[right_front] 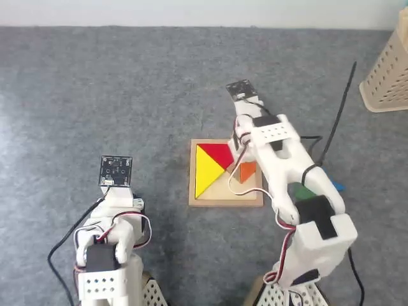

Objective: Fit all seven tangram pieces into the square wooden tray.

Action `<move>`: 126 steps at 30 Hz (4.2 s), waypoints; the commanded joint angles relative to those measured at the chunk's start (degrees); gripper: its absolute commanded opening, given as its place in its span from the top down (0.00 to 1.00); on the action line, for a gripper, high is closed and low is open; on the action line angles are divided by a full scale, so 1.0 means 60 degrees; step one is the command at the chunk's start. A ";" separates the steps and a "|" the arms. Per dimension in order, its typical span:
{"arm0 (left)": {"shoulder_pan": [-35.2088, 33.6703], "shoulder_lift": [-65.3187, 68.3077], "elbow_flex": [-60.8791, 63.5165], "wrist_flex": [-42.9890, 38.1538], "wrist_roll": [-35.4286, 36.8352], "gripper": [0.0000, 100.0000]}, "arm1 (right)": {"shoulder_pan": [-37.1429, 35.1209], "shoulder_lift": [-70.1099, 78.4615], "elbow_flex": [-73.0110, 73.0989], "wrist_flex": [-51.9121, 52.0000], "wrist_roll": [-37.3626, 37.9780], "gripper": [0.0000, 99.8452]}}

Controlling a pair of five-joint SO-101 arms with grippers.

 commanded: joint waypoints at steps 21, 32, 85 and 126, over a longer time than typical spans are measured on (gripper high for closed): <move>0.0044 -0.0161 -0.0110 0.0044 0.0073 0.99 | 0.3729 -0.3128 0.1158 0.3568 0.4000 0.79; 0.0044 -0.0161 -0.0110 0.0044 0.0073 0.99 | 0.3597 -0.3128 0.2813 0.2147 0.3956 0.73; 0.0044 -0.0161 -0.0110 0.0044 0.0073 0.99 | -0.2337 -0.2337 0.0498 0.2161 0.3106 0.99; 0.0044 -0.0161 -0.0110 0.0044 0.0073 0.99 | -0.2821 -0.1106 0.0366 0.1297 0.3092 0.77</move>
